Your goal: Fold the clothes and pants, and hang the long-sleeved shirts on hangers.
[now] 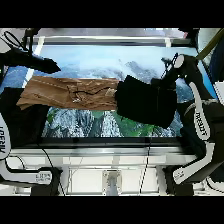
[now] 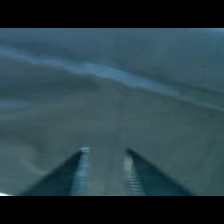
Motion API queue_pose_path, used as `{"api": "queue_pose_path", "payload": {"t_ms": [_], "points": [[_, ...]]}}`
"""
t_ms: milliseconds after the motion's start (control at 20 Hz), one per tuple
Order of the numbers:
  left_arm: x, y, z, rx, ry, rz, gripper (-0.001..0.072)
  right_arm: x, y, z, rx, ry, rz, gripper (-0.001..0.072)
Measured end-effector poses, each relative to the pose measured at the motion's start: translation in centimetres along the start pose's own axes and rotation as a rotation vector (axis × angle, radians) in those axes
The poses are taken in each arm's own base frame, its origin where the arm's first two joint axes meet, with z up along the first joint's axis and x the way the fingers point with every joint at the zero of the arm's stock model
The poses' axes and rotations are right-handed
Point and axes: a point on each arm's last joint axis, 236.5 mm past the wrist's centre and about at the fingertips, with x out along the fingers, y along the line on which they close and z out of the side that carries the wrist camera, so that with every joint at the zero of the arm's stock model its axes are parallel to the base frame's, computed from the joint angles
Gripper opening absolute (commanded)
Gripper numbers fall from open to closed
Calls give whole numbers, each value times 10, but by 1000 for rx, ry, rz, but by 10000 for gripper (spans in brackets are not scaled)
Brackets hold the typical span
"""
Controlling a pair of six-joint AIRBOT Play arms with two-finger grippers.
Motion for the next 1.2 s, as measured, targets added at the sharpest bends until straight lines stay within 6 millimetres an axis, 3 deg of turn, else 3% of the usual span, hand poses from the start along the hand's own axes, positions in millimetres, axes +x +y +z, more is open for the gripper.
{"api": "queue_pose_path", "payload": {"t_ms": [50, 450, 750, 950, 1050, 1200], "points": [[0, 0, 0, 0, 0, 0, 12, 7, -6, -4, 6, 11, -5, 29], [0, 0, 0, -17, 0, 0, 12, 46, -72, -50, 112, 141, -65, 28], [0, 0, 0, -32, 0, 0, 12, 38, -142, -83, 268, 218, -152, 28], [0, 0, 0, -50, 0, 0, 12, 28, -183, -93, 371, 209, -189, 28], [0, 0, 0, -54, 0, 0, 12, 21, -189, -91, 370, 176, -170, 29], [0, 0, 0, -58, -1, 0, 12, 4, -153, -52, 262, 8, -26, 28]]}}
